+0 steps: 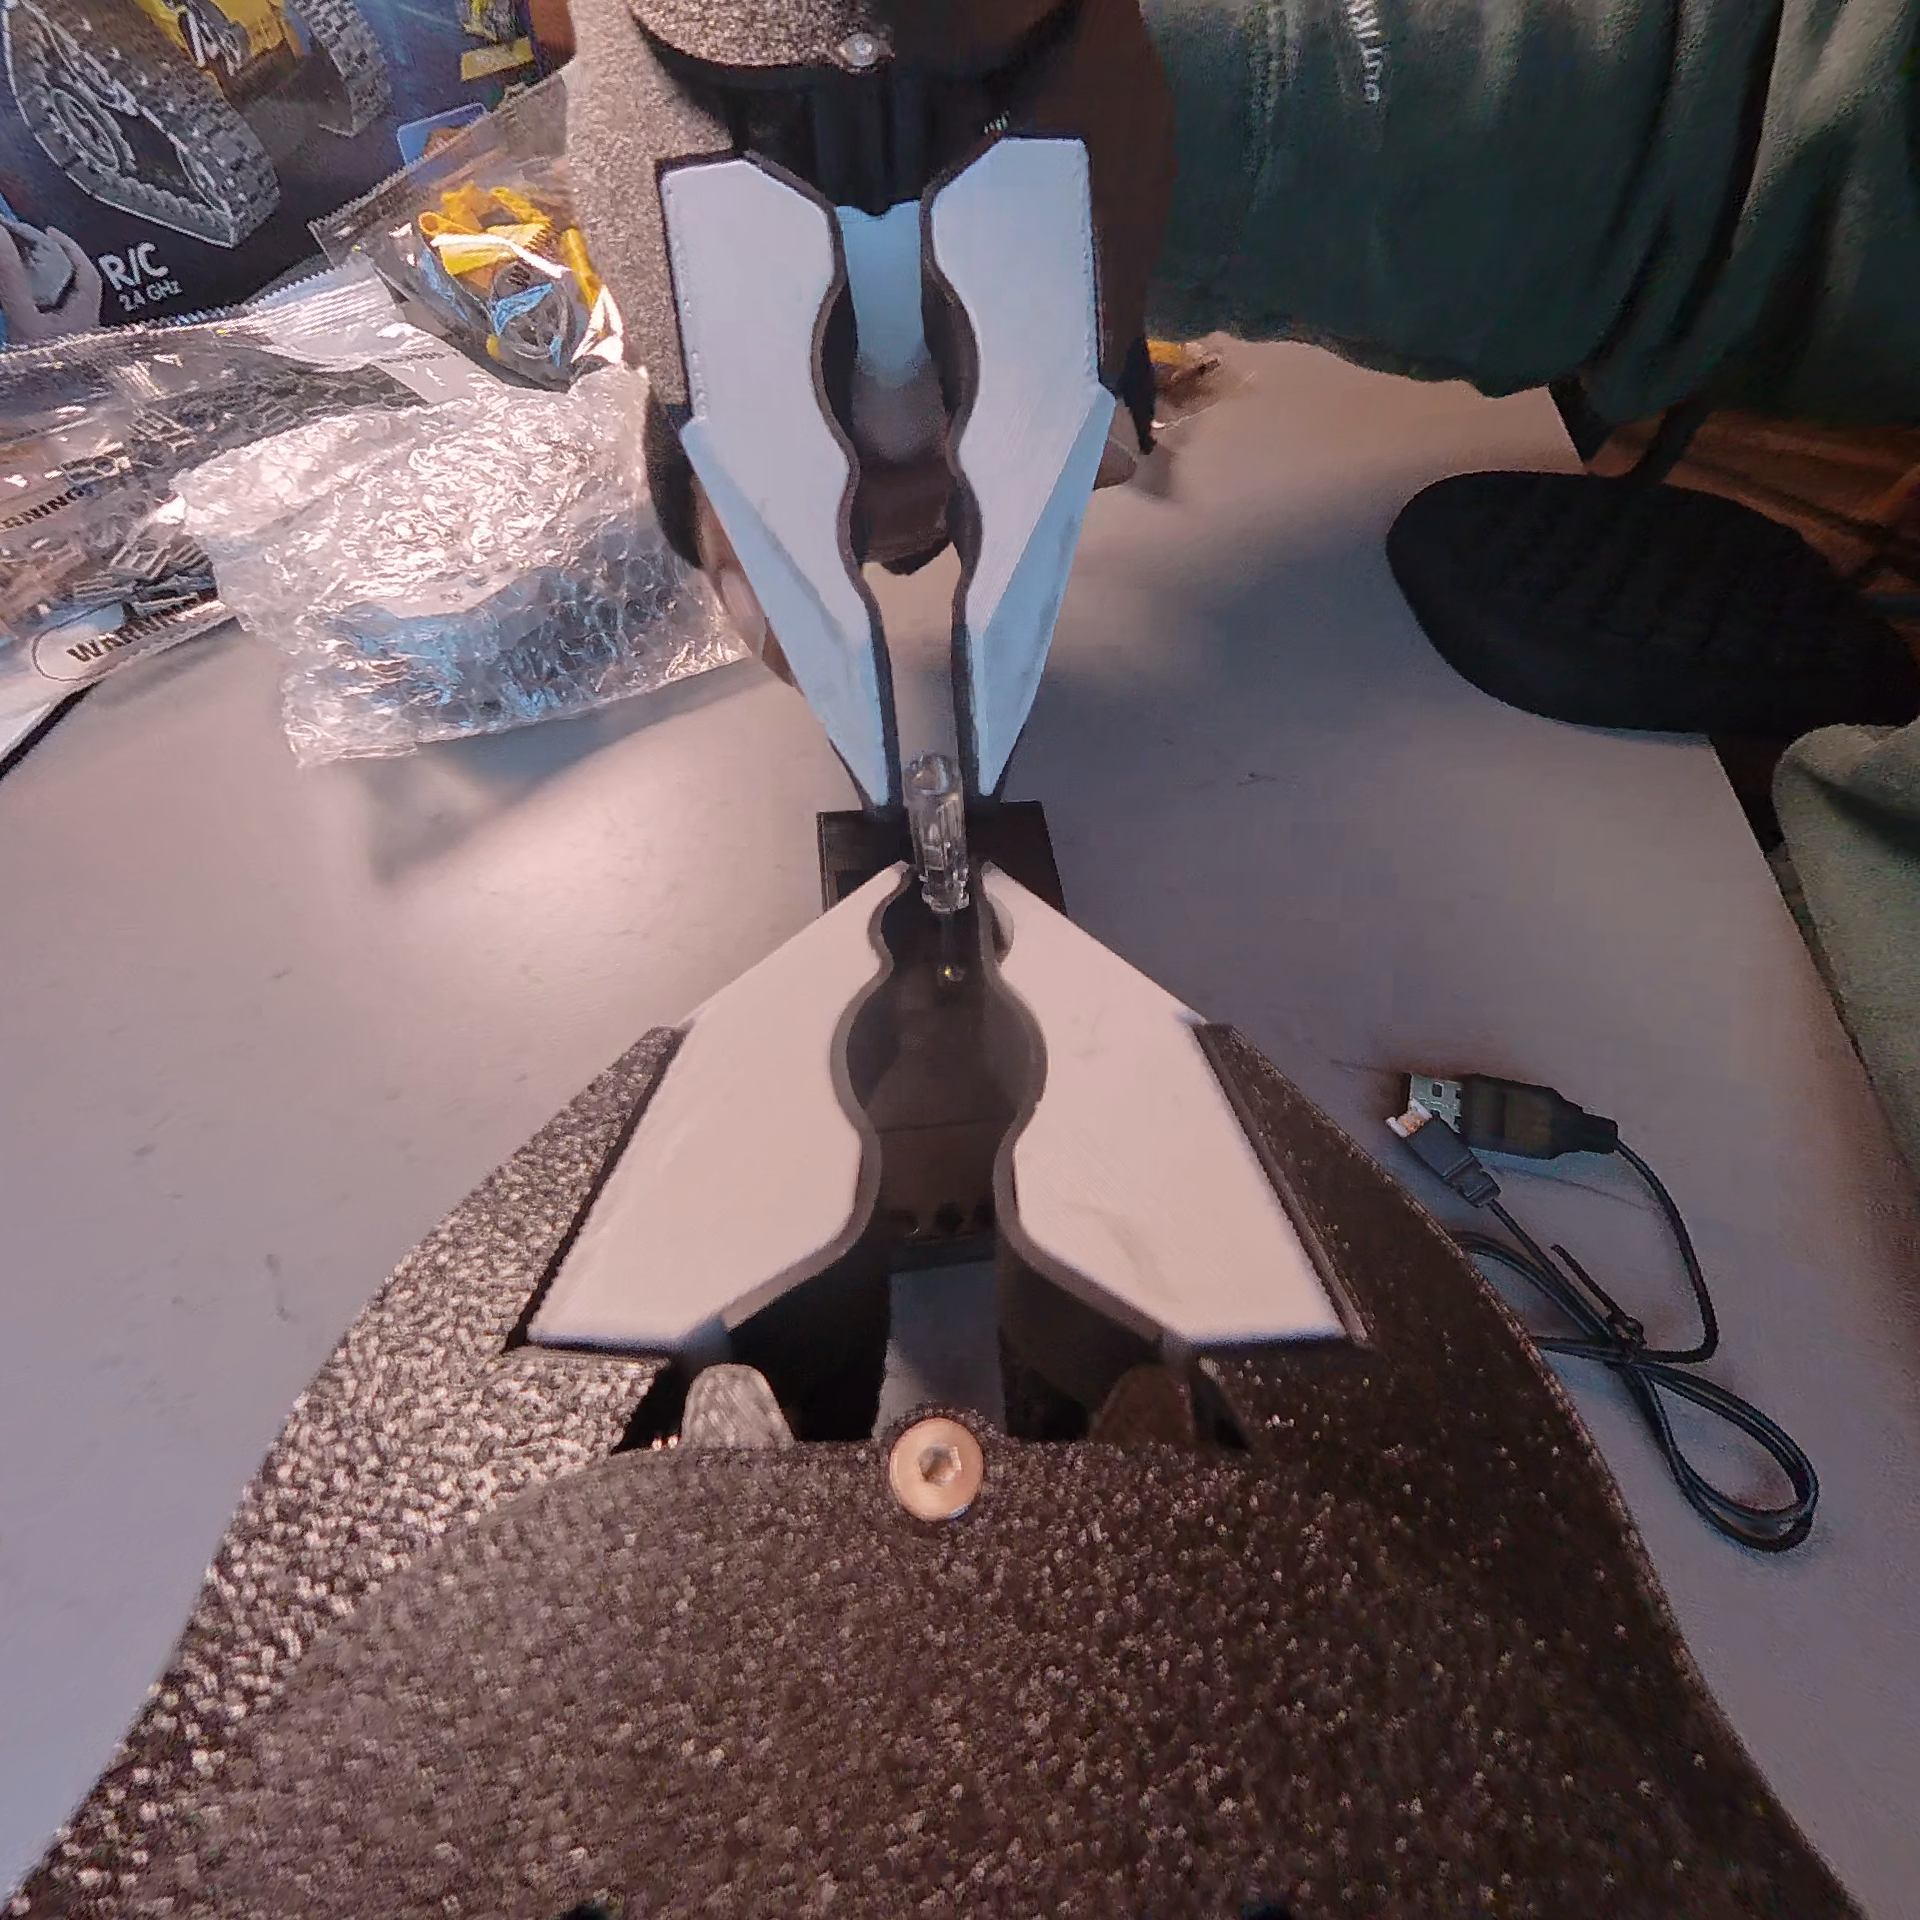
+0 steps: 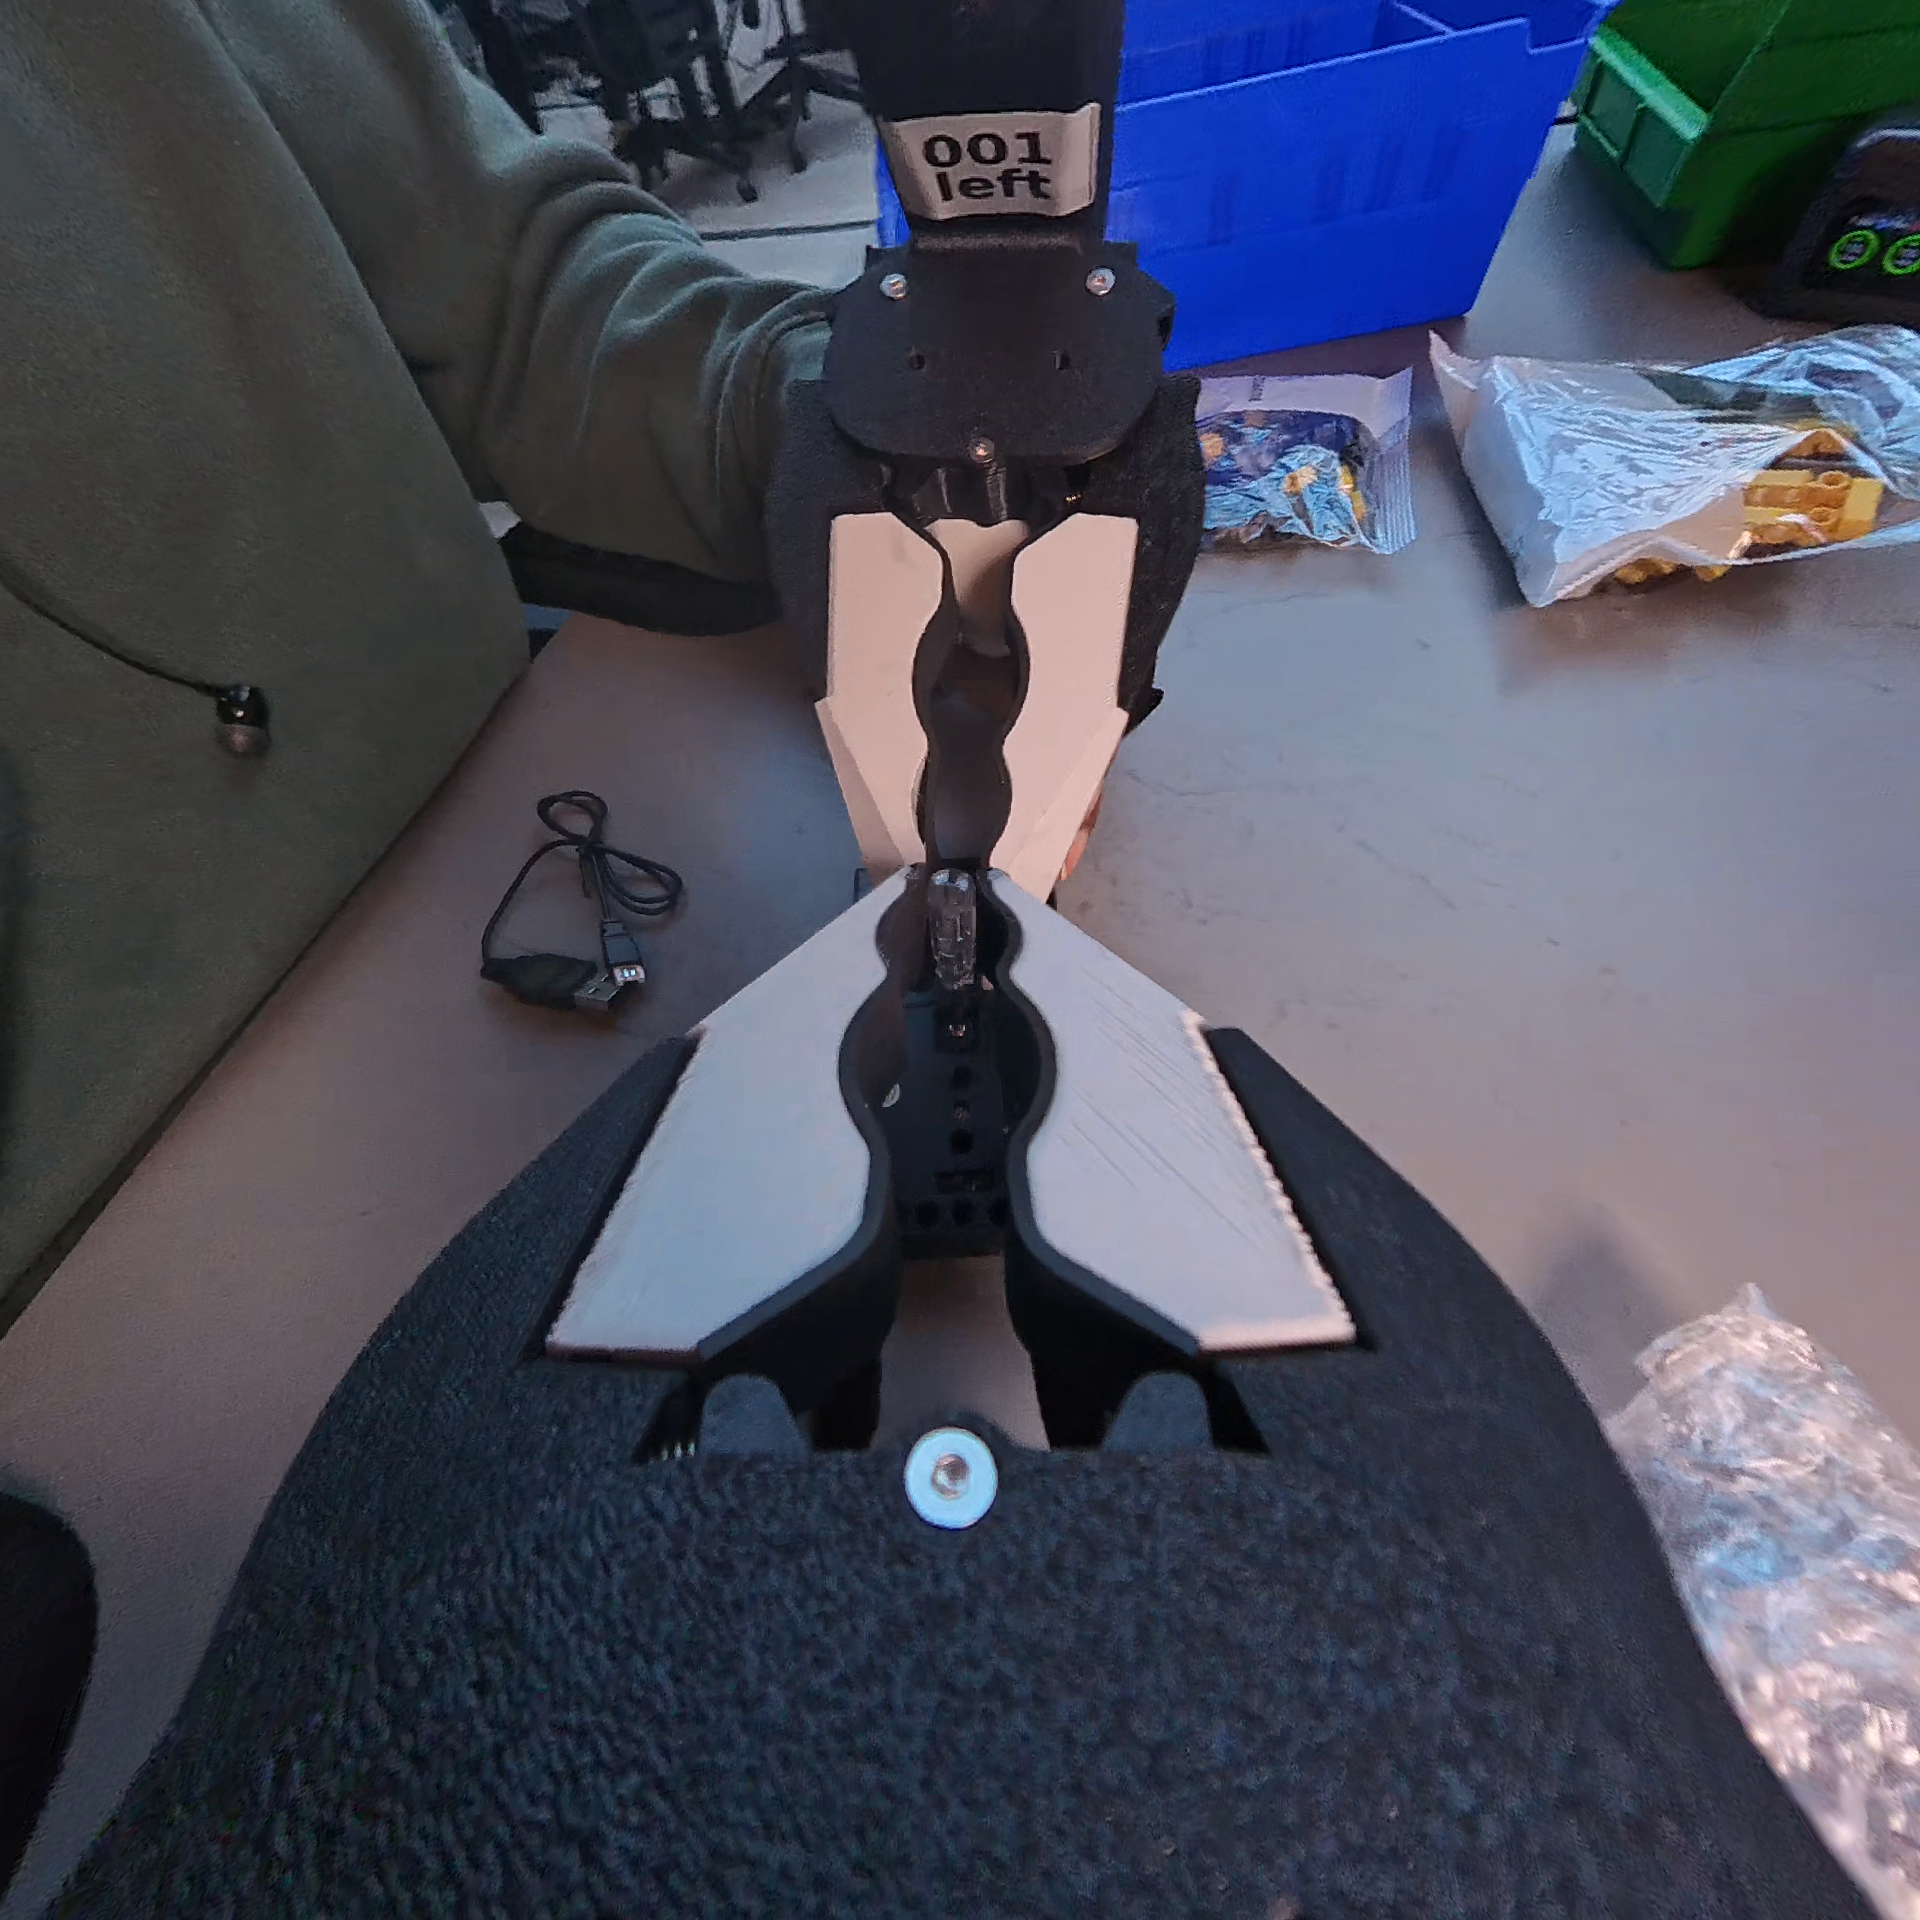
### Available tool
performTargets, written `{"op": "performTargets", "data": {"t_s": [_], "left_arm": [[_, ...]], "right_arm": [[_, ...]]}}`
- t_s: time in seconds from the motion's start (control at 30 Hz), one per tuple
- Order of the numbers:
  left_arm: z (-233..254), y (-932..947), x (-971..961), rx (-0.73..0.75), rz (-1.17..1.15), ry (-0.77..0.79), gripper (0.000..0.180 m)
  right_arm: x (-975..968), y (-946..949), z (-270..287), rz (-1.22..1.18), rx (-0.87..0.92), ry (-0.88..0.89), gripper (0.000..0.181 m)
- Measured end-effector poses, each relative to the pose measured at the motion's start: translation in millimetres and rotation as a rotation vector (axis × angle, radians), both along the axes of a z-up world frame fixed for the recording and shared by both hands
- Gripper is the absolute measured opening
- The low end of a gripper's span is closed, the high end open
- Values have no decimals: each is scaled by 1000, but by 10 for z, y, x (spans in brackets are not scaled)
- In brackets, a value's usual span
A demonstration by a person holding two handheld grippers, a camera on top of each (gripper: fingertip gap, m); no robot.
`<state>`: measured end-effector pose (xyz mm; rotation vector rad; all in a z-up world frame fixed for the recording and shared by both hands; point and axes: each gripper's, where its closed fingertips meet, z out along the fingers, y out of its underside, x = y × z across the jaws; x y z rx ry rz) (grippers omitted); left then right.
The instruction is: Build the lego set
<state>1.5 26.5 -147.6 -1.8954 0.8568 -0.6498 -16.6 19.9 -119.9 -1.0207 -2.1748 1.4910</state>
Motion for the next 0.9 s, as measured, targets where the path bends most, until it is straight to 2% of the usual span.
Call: {"op": "performTargets", "data": {"t_s": [0.17, 0.4, 0.5, 0.7, 0.9], "left_arm": [[-2, 6, 0, 7, 15, 13, 9], [-3, 14, 10, 19, 32, 32, 8], [-4, 15, 13, 18, 37, 34, 8], [-7, 29, -9, 14, 48, 28, 9], [16, -8, -6, 1, 9, -3, 15]], "right_arm": [[3, 55, 42, -313, 33, 33, 20], [52, 84, -5, -808, -87, 45, 15], [38, 64, -42, -868, -94, 52, 14], [-15, 108, -50, -762, -37, 93, 6], [-20, 47, -51, -330, 36, 98, 6]]}}
